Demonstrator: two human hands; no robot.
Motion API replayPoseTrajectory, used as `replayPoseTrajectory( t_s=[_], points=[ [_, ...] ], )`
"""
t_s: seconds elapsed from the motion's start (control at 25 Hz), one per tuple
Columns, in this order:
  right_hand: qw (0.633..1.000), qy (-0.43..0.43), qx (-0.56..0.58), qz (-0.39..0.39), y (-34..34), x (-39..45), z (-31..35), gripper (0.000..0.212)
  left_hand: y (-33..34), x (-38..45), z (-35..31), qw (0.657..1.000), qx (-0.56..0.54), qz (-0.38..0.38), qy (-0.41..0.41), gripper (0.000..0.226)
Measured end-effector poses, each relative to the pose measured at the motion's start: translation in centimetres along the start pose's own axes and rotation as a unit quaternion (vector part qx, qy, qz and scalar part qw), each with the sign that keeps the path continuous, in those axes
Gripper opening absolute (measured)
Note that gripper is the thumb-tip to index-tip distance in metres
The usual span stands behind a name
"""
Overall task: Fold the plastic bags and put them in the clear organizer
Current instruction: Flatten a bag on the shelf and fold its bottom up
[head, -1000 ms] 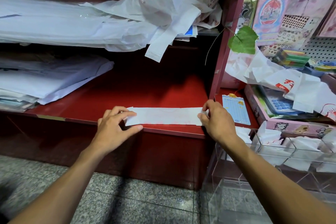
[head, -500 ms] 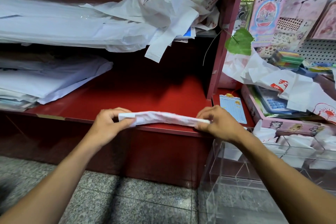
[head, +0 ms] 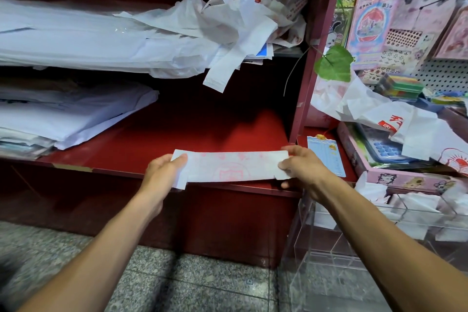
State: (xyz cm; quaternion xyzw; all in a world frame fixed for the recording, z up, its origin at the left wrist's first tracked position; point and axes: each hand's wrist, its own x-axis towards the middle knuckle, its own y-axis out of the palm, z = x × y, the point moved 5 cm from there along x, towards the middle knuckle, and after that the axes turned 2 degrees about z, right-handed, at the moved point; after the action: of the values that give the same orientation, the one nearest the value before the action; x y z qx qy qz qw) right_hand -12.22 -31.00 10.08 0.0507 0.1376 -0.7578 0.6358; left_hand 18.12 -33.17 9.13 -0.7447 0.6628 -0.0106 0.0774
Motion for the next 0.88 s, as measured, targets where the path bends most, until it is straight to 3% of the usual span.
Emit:
replayPoseTrajectory(
  t_s=[0.12, 0.28, 0.32, 0.4, 0.48, 0.56, 0.64, 0.76, 0.88],
  points=[
    [0.995, -0.037, -0.063, -0.070, -0.8, 0.6, 0.1, 0.048, -0.4, -0.1, -0.3, 0.998, 0.045, -0.014, 0.036, 0.037],
    [0.979, -0.089, -0.121, -0.137, -1.0, 1.2, 0.0, 0.053, -0.1, 0.4, 0.5, 0.994, 0.081, -0.023, 0.063, 0.019],
    [0.963, -0.126, -0.176, -0.158, -0.8, 0.9, 0.4, 0.050, -0.2, 0.5, 0.6, 0.992, 0.087, -0.061, 0.069, 0.014],
    [0.890, -0.222, -0.345, -0.201, 0.4, -0.7, 1.9, 0.040, -0.3, 0.5, 0.5, 0.986, 0.069, -0.139, 0.065, 0.011],
    [0.843, -0.297, -0.419, -0.158, 2.7, -2.5, 2.9, 0.035, 0.5, 0.1, 0.4, 0.987, 0.035, -0.153, 0.045, 0.016],
    [0.832, -0.314, -0.456, -0.038, 5.3, -3.6, 2.7, 0.040, 1.9, -0.5, 0.6, 0.994, 0.027, -0.103, 0.009, 0.020],
    [0.795, -0.293, -0.529, 0.041, 7.2, -3.8, 1.3, 0.053, 2.8, -0.9, 0.6, 0.998, 0.009, -0.053, -0.033, 0.015],
    [0.773, -0.276, -0.569, 0.051, 7.7, -3.6, 0.0, 0.073, 4.3, -2.1, 0.2, 0.994, -0.033, 0.039, -0.096, 0.015],
    [0.728, -0.369, -0.577, 0.010, 7.8, -3.9, 0.0, 0.066, 6.9, -4.5, -0.3, 0.978, -0.028, 0.159, -0.131, 0.032]
  ],
)
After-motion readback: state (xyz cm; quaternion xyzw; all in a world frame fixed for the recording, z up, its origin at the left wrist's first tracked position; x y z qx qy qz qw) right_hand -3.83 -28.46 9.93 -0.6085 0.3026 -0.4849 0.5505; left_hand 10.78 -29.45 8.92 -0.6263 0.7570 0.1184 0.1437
